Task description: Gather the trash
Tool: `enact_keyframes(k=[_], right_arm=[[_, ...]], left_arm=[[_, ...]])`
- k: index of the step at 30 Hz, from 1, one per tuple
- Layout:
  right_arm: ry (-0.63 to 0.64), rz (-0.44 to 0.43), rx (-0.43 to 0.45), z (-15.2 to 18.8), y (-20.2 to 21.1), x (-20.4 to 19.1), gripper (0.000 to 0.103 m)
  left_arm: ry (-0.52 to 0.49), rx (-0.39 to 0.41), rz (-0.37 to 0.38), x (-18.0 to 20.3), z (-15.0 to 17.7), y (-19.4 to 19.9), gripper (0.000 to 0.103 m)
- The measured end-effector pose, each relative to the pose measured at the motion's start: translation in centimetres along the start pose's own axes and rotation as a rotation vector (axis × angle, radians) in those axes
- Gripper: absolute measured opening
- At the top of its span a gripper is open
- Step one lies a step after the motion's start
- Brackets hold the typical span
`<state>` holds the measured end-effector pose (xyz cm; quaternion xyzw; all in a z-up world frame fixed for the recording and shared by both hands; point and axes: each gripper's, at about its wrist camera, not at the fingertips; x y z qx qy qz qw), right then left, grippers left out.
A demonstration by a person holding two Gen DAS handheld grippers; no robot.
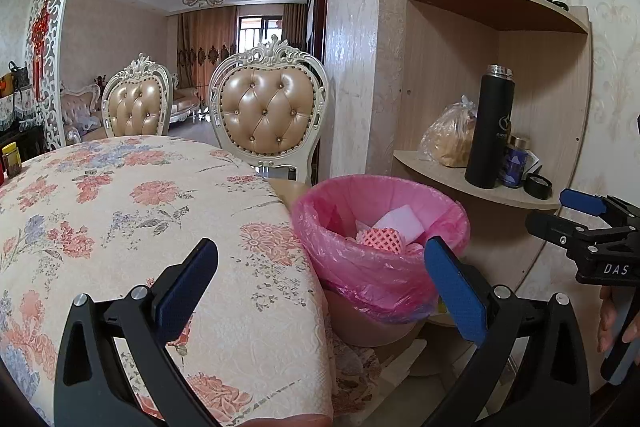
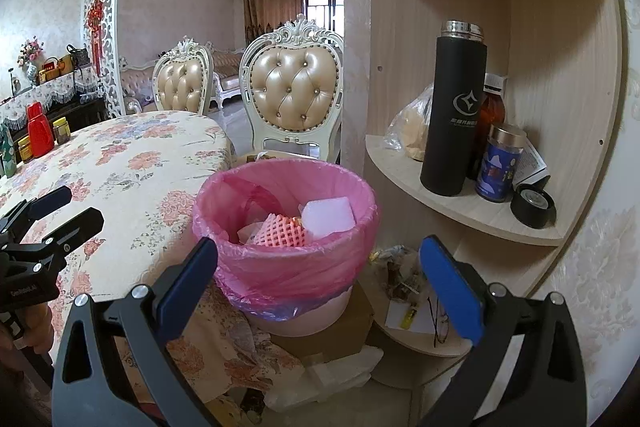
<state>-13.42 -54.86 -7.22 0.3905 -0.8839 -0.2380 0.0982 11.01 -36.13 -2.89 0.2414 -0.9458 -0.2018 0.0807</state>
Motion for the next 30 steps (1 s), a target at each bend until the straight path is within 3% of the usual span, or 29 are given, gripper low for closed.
enact_keyframes(k=[30], right_arm=[[0.007,-0.011,0.003,-0.09,-0.12,-0.43,0.098]], left_arm=[[-0.017,0.014,0.006,0.31,-0.01,0.45,0.097]])
Point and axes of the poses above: each gripper's, at about its wrist camera, not at the fingertips, and y roughly against the way its jaws point, x to its right, z to its underside, and after that the axes turned 2 degrees about -x, right-handed
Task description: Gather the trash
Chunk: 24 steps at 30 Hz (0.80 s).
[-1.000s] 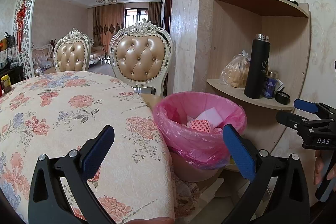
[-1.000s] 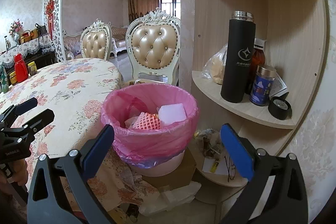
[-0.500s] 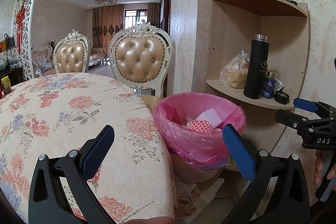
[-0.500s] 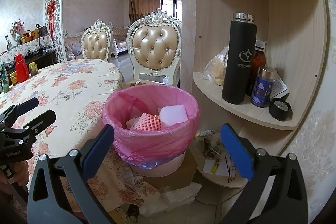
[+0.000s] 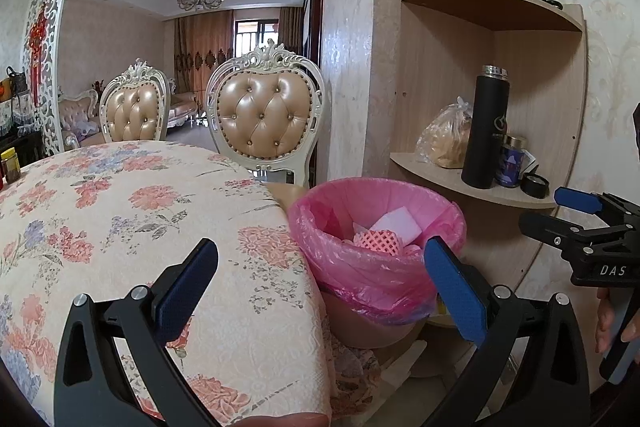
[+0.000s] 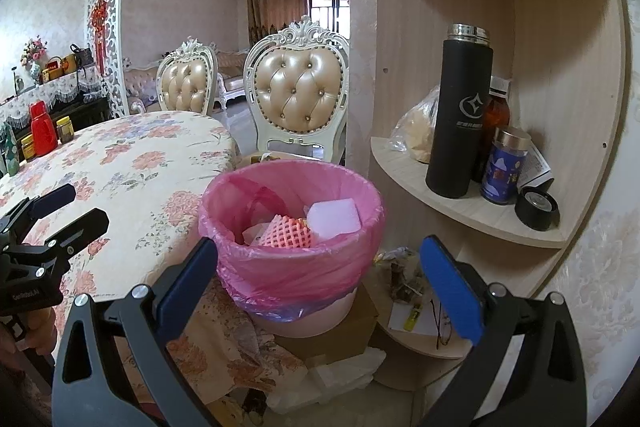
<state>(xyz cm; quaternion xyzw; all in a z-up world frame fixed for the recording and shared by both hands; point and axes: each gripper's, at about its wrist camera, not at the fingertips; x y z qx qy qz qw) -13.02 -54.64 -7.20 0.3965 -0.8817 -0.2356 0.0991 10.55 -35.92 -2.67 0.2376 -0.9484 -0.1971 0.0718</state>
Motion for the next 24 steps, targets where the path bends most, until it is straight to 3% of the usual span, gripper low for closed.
enact_keyframes(k=[24], right_arm=[[0.007,-0.007,0.001,0.0,0.0,-0.4,0.098]], left_arm=[[-0.04,-0.002,0.041,1.1,0.5,-0.2,0.097]])
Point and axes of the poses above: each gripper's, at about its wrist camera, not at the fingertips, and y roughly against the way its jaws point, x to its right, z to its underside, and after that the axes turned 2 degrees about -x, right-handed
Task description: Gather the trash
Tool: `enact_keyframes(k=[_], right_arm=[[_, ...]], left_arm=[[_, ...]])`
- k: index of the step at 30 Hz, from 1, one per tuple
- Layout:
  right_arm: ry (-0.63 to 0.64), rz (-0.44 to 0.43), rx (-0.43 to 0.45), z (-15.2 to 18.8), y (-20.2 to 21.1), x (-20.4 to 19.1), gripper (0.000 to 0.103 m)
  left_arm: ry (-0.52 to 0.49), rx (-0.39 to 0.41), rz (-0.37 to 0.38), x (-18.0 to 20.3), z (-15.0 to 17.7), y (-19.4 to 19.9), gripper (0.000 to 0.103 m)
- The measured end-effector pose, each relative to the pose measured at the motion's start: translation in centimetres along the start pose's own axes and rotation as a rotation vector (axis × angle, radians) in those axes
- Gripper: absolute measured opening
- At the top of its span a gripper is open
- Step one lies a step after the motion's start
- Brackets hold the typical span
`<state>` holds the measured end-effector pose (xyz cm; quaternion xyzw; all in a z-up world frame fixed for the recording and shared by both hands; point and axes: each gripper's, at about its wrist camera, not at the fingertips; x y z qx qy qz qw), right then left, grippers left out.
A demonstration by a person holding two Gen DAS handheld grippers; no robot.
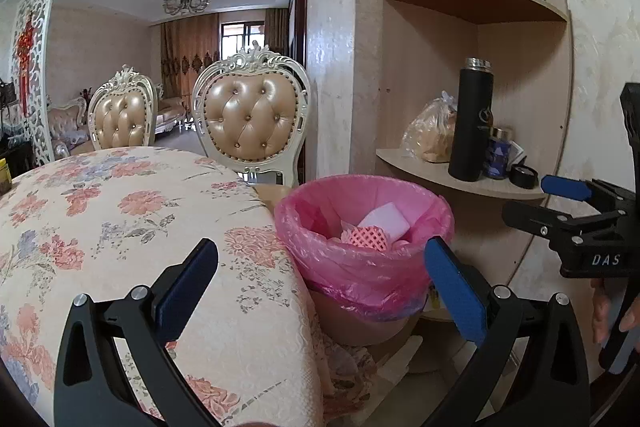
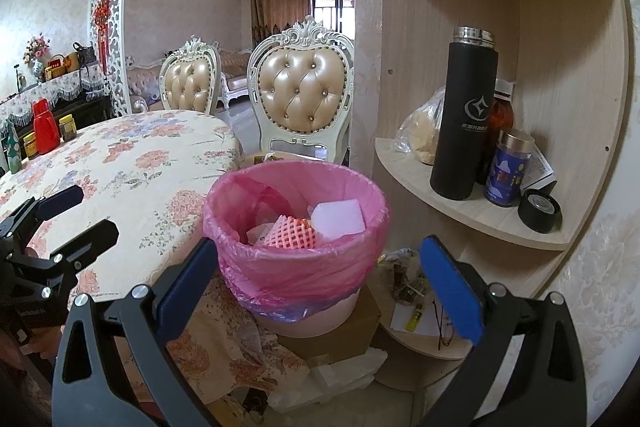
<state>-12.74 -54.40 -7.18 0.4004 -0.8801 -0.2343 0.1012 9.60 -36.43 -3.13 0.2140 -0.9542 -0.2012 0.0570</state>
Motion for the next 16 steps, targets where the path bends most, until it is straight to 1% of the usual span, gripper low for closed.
enact_keyframes(k=[2,5,6,8,11,16], right_arm=[[0.001,0.001,0.0,0.01,0.03,-0.02,0.098],[0.001,0.003,-0.002,-0.02,0.04,-0.03,0.098],[0.002,0.003,-0.001,-0.02,0.03,-0.03,0.098],[0.002,0.004,0.002,-0.06,0.11,-0.03,0.098],[0.001,0.005,0.006,-0.12,0.23,0.01,0.098],[0.001,0.004,0.009,-0.11,0.34,-0.08,0.098]], left_arm=[[-0.007,0.0,-0.016,0.22,0.13,0.02,0.097],[0.016,-0.022,0.006,-0.06,0.17,-0.17,0.097],[0.021,-0.026,0.002,-0.19,0.18,-0.23,0.097],[0.022,-0.018,-0.008,-0.38,0.16,-0.2,0.097],[0.038,-0.018,0.007,-0.67,0.09,-0.26,0.097],[0.035,-0.02,0.005,-0.68,0.0,-0.34,0.097]])
Point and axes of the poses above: each gripper's, at about its wrist camera, not at the fingertips, and y roughly against the way its jaws point, x to its right, z to its underside, and after that the axes turned 2 degrees about -x, right-handed
